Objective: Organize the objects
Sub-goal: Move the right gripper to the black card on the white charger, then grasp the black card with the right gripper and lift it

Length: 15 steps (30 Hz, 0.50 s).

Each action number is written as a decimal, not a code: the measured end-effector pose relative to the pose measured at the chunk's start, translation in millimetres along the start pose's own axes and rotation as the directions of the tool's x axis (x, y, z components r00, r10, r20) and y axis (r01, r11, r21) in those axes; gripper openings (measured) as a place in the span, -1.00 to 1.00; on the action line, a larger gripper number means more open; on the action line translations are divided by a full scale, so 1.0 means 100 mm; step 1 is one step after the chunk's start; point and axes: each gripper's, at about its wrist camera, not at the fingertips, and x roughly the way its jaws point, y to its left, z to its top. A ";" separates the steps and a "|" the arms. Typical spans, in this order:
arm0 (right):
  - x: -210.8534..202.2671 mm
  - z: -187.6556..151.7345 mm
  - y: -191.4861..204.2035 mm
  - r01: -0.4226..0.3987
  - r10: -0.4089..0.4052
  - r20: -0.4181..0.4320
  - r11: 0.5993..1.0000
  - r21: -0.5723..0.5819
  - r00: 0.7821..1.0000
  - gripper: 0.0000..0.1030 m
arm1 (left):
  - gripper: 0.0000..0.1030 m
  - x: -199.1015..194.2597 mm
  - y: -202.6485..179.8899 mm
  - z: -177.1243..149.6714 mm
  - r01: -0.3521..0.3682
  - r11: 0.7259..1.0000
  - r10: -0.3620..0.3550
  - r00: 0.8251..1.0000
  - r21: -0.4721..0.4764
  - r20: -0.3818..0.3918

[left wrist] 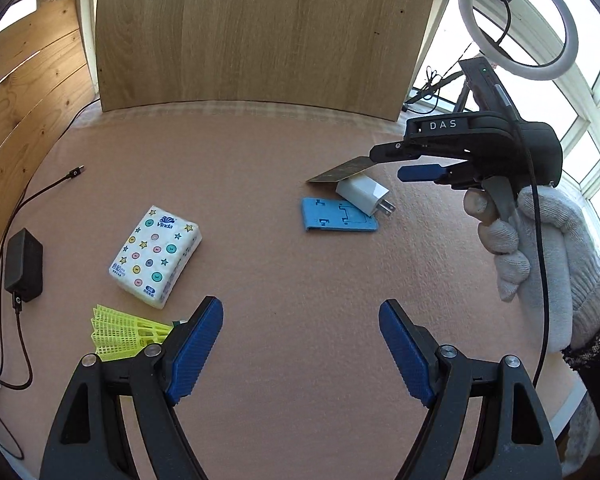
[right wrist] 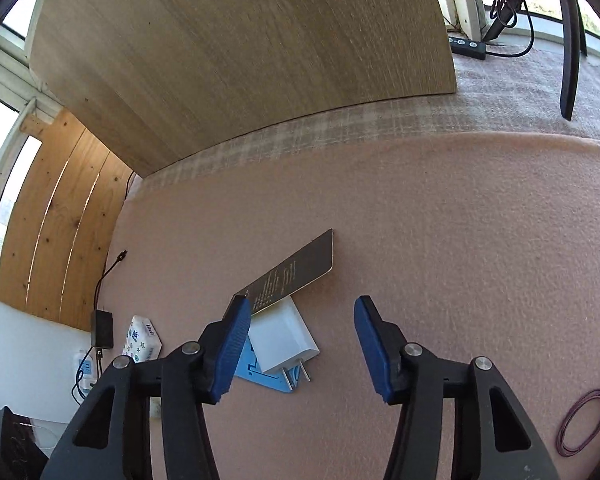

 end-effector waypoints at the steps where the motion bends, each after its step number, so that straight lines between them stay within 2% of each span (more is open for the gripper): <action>1: 0.03 0.02 0.02 -0.001 0.001 -0.005 1.000 -0.002 1.000 -0.09 | 0.61 0.00 0.02 0.00 0.002 1.000 -0.002 1.000 -0.004 -0.002; 6: 0.19 0.10 0.08 0.021 -0.021 -0.023 1.000 -0.019 0.999 -0.30 | 0.61 0.04 0.05 0.04 0.005 1.000 -0.005 1.000 -0.013 -0.006; 7: 0.22 0.11 0.09 0.023 -0.024 -0.029 0.999 -0.024 0.999 -0.41 | 0.61 0.05 0.05 0.04 0.006 1.000 -0.006 1.000 -0.013 -0.008; 9: 0.30 0.14 0.10 0.028 -0.029 -0.040 0.999 -0.027 0.999 -0.52 | 0.61 0.06 0.05 0.04 0.006 1.000 -0.006 1.000 -0.013 -0.010; 15: 0.32 0.20 0.07 0.014 -0.014 -0.026 1.000 -0.009 1.000 -0.71 | 0.61 0.10 0.06 0.04 0.004 1.000 -0.004 1.000 -0.013 -0.021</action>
